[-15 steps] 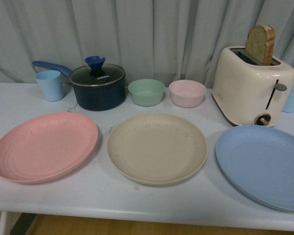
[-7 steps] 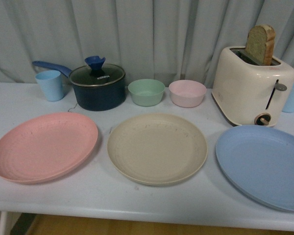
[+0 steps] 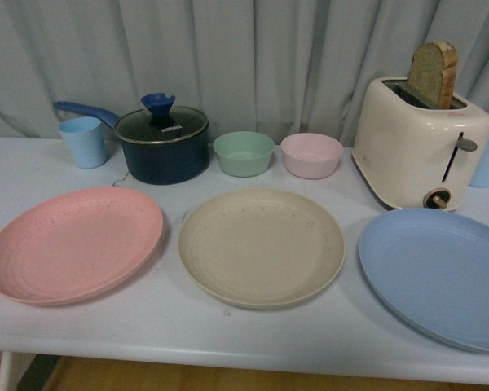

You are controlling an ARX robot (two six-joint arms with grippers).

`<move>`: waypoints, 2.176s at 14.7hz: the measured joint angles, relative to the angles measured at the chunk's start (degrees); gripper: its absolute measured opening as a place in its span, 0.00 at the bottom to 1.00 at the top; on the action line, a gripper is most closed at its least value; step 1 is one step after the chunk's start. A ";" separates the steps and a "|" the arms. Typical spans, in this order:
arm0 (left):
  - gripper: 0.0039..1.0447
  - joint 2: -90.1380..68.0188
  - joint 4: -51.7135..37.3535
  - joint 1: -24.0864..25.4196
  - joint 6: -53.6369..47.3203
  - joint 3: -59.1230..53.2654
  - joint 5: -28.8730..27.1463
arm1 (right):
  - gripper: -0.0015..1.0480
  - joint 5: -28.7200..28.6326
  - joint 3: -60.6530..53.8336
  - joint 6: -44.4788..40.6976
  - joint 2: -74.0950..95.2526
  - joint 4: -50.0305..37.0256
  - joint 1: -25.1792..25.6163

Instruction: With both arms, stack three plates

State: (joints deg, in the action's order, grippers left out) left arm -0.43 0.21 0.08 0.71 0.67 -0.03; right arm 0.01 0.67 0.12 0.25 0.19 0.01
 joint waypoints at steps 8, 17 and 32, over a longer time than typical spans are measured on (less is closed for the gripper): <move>0.94 0.00 -0.02 0.00 0.00 0.00 0.00 | 0.94 0.00 0.00 0.00 0.00 0.00 0.00; 0.94 0.00 0.00 0.00 0.00 0.00 0.00 | 0.94 0.00 0.00 0.00 0.00 0.00 0.00; 0.94 0.00 0.00 0.00 0.00 0.00 0.00 | 0.94 0.00 0.00 0.00 0.00 0.00 0.00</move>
State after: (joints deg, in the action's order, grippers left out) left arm -0.43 0.21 0.08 0.71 0.67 -0.03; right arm 0.01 0.67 0.12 0.25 0.19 0.01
